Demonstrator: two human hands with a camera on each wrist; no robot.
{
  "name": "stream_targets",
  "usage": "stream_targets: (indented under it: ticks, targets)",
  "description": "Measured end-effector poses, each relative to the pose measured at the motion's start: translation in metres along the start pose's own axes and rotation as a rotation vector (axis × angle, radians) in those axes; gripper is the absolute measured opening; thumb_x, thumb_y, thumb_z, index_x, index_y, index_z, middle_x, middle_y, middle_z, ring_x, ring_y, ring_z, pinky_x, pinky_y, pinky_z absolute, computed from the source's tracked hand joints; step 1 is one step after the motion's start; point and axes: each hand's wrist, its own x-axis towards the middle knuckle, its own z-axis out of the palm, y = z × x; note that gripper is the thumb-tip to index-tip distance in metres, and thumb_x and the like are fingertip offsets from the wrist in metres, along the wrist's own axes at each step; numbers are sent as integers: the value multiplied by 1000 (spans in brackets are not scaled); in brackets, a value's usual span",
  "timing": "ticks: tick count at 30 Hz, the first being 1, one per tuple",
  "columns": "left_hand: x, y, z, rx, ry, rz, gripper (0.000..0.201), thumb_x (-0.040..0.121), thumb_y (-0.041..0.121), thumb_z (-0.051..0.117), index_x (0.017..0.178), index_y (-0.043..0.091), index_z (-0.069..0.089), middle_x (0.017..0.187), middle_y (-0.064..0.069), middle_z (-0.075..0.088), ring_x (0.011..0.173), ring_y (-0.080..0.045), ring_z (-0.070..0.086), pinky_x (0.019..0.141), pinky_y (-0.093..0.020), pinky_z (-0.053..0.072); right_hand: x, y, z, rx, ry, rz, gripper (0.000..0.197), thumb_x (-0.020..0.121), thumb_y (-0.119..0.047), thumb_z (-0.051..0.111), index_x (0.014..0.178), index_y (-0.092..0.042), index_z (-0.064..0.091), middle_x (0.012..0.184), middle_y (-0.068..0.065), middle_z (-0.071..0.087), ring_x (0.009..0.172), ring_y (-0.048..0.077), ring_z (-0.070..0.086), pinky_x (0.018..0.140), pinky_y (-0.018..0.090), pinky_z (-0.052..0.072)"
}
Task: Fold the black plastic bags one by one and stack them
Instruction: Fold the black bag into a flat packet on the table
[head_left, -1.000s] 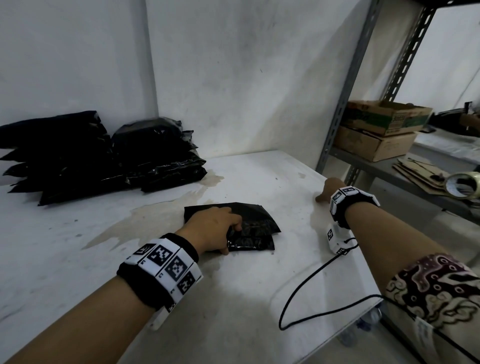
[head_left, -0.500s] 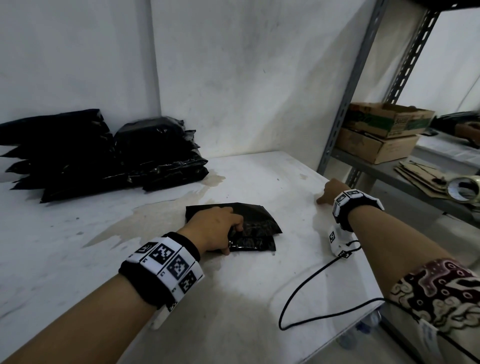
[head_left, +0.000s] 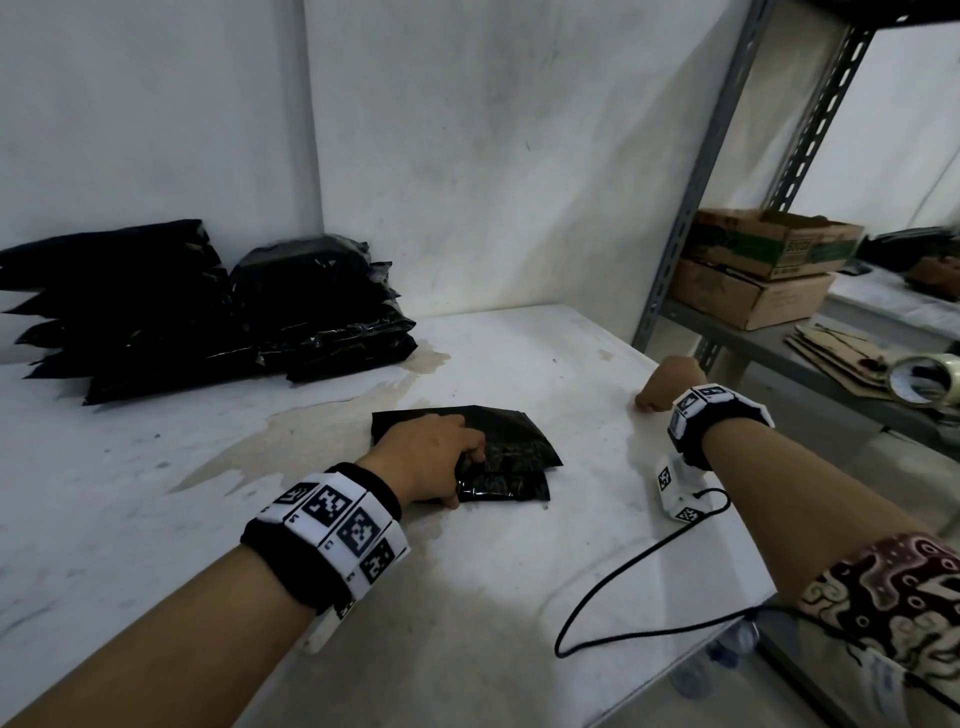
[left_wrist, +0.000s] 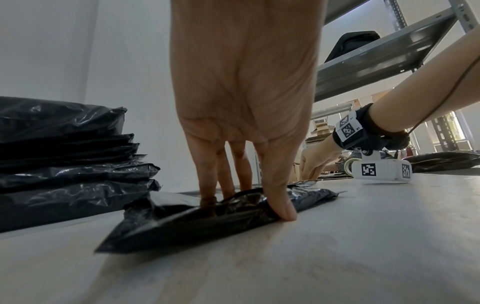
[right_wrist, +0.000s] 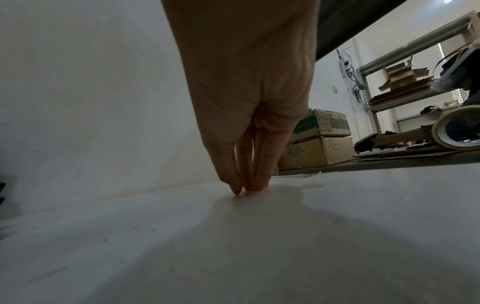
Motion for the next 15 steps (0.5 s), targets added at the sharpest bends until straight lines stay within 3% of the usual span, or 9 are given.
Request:
stream_targets:
  ticks: [2,5,7,9,11,12,15]
  targets:
    - [0,0,0,-1,0,-1,53,75,26,78,122,27,53,115,4,49,109,-17,48,77,-28,40,2,0,-1,3,1,13,34,91,-36,58,105,-5,62,109,14,63,111,26,61,80,26,45]
    - [0,1,0,-3,-6,-3,52,75,26,78,121,27,53,115,4,48,109,-18,48,77,-28,40,5,1,-3,88,-14,35,47,88,-44,64,112,-4,64,113,11,65,110,24,62,85,26,47]
    - [0,0,0,-1,-5,-4,52,75,26,78,121,27,53,114,4,48,109,-18,48,79,-29,41,5,1,-6,179,-29,57,50,85,-47,68,111,-4,65,105,9,66,109,22,63,84,25,48]
    - [0,0,0,1,-2,-4,52,74,26,78,121,27,53,114,5,48,109,-17,49,79,-28,41,10,5,-2,239,-60,58,41,87,-43,68,100,-4,65,91,6,67,99,20,66,77,20,48]
    - [0,0,0,3,0,-3,52,75,26,78,121,27,53,114,5,48,109,-17,49,76,-26,39,21,12,9,318,-95,71,30,86,-29,73,88,-1,62,74,5,66,85,20,66,59,16,45]
    - [0,0,0,8,-1,-2,53,75,26,78,121,27,53,115,5,48,109,-17,49,76,-26,38,24,16,15,387,-65,62,30,81,-21,78,93,2,63,81,10,66,90,25,65,54,19,42]
    - [0,1,0,12,0,0,52,75,26,77,122,27,53,117,4,49,109,-17,48,76,-26,38,26,22,25,500,13,103,51,73,-11,82,116,6,60,117,23,61,112,36,59,55,20,35]
